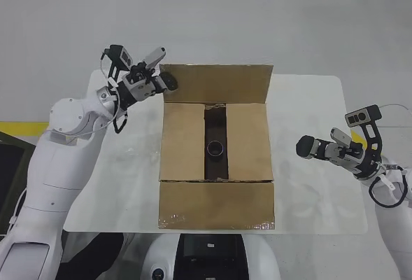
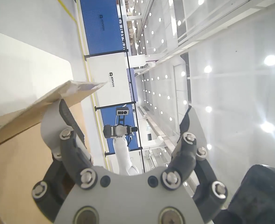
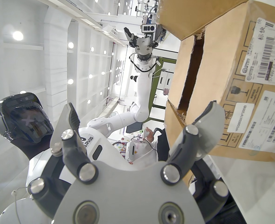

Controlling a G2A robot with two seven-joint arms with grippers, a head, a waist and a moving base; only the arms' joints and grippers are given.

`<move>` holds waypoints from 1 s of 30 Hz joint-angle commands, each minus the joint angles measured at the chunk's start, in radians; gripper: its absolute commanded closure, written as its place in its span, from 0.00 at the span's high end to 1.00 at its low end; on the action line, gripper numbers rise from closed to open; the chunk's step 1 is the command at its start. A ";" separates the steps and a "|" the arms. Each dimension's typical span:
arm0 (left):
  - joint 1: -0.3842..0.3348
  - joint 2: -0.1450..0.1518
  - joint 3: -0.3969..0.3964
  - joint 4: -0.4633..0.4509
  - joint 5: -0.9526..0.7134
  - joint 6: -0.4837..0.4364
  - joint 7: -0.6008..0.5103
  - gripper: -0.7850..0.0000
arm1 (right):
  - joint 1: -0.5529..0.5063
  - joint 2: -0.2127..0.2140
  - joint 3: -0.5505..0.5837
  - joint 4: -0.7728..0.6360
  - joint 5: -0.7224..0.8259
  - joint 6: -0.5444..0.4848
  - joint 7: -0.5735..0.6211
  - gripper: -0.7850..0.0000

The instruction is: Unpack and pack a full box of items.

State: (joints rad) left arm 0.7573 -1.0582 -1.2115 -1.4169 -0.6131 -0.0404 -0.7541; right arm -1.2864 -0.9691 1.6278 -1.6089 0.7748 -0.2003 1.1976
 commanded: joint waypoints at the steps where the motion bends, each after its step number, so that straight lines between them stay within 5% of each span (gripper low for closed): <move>1: -0.020 -0.004 0.012 0.025 0.009 0.000 0.001 1.00 | 0.000 0.000 0.000 0.000 0.000 0.000 0.000 1.00; 16: -0.114 -0.033 0.090 0.134 0.147 0.036 0.111 1.00 | 0.000 0.000 0.000 0.000 0.000 0.000 0.000 1.00; 30: -0.191 -0.046 0.142 0.264 0.311 0.130 0.104 1.00 | 0.000 0.000 0.000 0.000 0.000 0.000 0.000 1.00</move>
State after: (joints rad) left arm 0.5711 -1.1026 -1.0716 -1.1657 -0.3039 0.0830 -0.6450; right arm -1.2864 -0.9691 1.6278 -1.6089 0.7748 -0.2003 1.1976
